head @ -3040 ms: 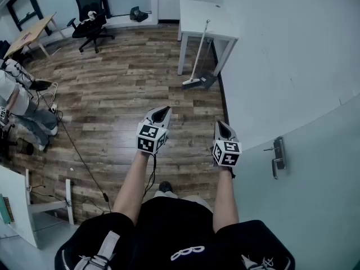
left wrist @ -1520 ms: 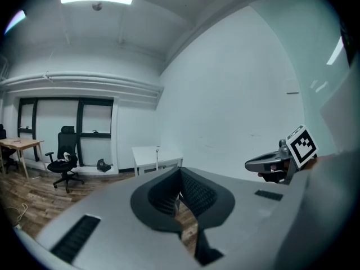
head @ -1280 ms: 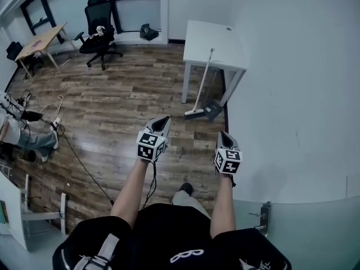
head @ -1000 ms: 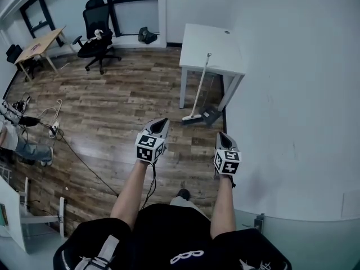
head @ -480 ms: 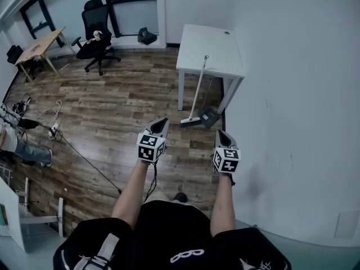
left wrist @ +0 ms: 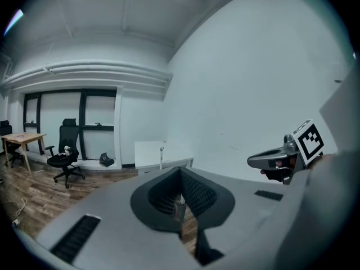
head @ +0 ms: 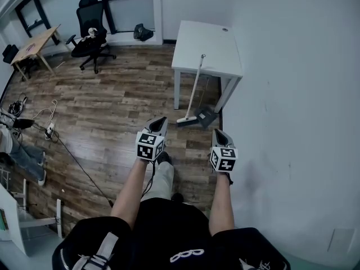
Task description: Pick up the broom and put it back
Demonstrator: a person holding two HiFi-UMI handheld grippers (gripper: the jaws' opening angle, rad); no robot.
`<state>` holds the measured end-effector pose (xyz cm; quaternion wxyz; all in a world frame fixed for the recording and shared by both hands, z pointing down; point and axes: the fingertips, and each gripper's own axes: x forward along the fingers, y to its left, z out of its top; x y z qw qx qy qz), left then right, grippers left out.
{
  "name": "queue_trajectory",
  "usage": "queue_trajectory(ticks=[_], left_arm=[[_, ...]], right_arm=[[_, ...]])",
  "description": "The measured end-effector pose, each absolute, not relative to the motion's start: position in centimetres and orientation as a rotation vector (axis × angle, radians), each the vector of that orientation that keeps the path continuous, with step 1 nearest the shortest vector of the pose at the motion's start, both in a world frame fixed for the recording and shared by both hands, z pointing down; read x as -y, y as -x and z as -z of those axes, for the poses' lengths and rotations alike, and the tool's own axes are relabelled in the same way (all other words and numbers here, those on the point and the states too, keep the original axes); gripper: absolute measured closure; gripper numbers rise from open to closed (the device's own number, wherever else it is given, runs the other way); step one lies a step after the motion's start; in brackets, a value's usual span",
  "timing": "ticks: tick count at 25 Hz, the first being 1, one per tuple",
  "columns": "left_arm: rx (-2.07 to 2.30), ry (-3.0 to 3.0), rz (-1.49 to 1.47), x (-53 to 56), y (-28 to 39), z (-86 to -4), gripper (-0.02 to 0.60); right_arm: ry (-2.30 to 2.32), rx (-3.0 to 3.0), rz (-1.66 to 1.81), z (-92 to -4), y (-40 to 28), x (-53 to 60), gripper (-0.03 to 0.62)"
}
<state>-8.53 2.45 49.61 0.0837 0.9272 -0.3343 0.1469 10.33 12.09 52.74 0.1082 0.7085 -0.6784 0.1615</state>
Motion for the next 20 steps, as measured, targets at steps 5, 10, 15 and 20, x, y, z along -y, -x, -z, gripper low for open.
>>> queue_trajectory(ticks=[5, 10, 15, 20], left_arm=[[0.950, -2.789, -0.451, 1.9, 5.2, -50.5, 0.561], [0.923, -2.793, -0.444, 7.3, 2.6, -50.7, 0.561], [0.900, -2.793, -0.456, 12.7, 0.7, -51.2, 0.561], [0.881, -2.789, -0.463, 18.4, -1.0, -51.5, 0.561]], right_arm=[[-2.092, 1.974, -0.480, -53.4, -12.8, -8.1, 0.569], [-2.087, 1.962, -0.469, -53.1, -15.1, -2.7, 0.569], [-2.092, 1.939, -0.478, -53.5, -17.2, 2.5, 0.569], [-2.089, 1.918, -0.499, -53.9, -18.7, 7.6, 0.569]])
